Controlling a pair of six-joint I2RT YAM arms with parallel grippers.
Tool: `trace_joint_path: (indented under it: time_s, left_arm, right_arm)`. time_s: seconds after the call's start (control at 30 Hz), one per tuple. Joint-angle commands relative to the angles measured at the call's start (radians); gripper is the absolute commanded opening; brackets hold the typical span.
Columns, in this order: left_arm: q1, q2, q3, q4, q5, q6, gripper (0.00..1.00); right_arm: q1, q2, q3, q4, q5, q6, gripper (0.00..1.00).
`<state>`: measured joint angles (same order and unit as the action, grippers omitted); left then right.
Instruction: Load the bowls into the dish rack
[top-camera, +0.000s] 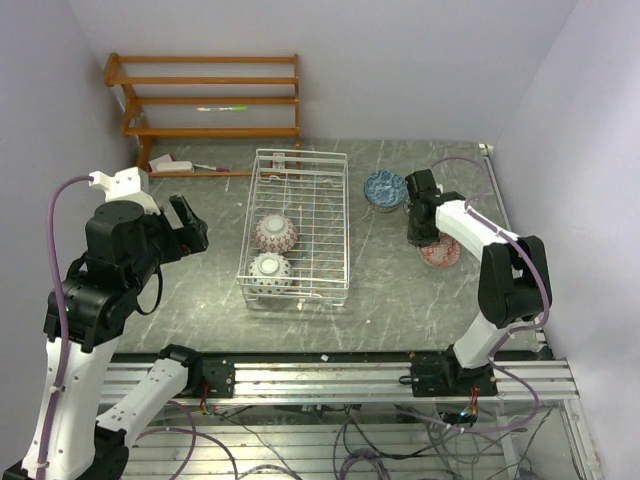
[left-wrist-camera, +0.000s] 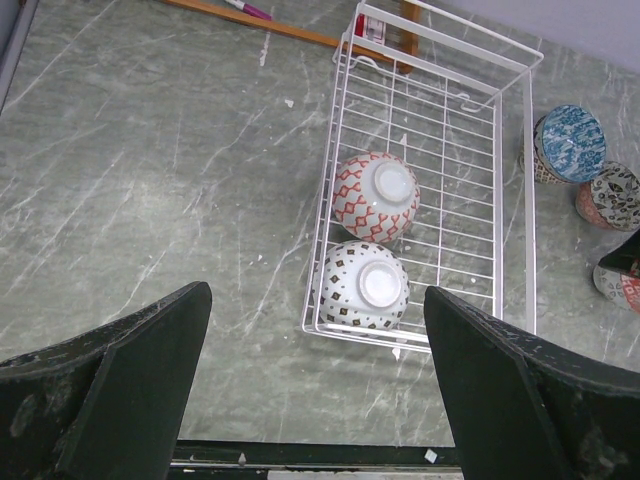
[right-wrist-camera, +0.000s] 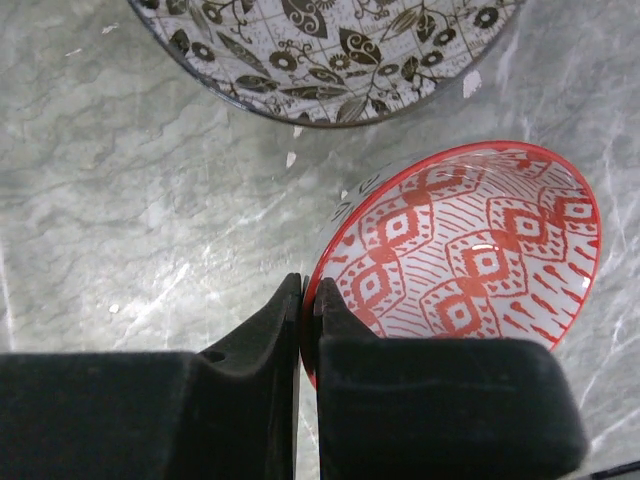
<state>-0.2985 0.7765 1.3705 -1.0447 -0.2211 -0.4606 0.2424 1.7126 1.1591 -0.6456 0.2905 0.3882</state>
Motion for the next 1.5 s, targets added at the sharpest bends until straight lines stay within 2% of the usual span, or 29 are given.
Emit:
trace_joint_path:
  time_s: [0.0, 0.13, 0.27, 0.33, 0.47, 0.6, 0.8, 1.0, 1.1, 1.47]
  left_arm:
    - [-0.004, -0.007, 0.016, -0.005, -0.006, 0.007, 1.0]
    - [-0.004, 0.005, 0.039, -0.011, -0.003, 0.017, 0.99]
    - [-0.004, 0.017, 0.061, -0.01, 0.01, 0.021, 0.99]
    - [-0.004, 0.023, 0.071, -0.011, 0.018, 0.022, 1.0]
    - [-0.004, 0.032, 0.091, -0.006, 0.027, 0.024, 1.0]
    - [-0.004, 0.04, 0.117, -0.013, 0.023, 0.024, 1.0]
    - [-0.003, 0.043, 0.162, -0.039, 0.007, 0.024, 1.0]
    - [-0.003, 0.028, 0.159, -0.051, -0.007, 0.008, 1.0]
    - [-0.004, 0.02, 0.152, -0.055, -0.013, 0.004, 1.0]
    - [-0.004, 0.019, 0.137, -0.053, -0.025, 0.007, 1.0]
  right_arm:
    - [-0.003, -0.094, 0.073, -0.065, -0.01, 0.025, 0.0]
    - [0.009, -0.16, 0.196, -0.107, -0.135, 0.042, 0.0]
    - [0.115, -0.165, 0.392, -0.134, -0.211, 0.063, 0.0]
    - [0.155, -0.151, 0.467, -0.092, -0.307, 0.092, 0.0]
    - [0.208, -0.106, 0.553, 0.098, -0.509, 0.213, 0.0]
    - [0.245, -0.007, 0.631, 0.29, -0.617, 0.304, 0.0]
    - [0.245, 0.148, 0.649, 0.596, -0.756, 0.5, 0.0]
    - [0.297, 0.296, 0.716, 0.764, -0.767, 0.62, 0.0]
    - [0.308, 0.371, 0.696, 0.897, -0.765, 0.716, 0.0]
    - [0.342, 0.506, 0.603, 1.101, -0.658, 0.893, 0.0]
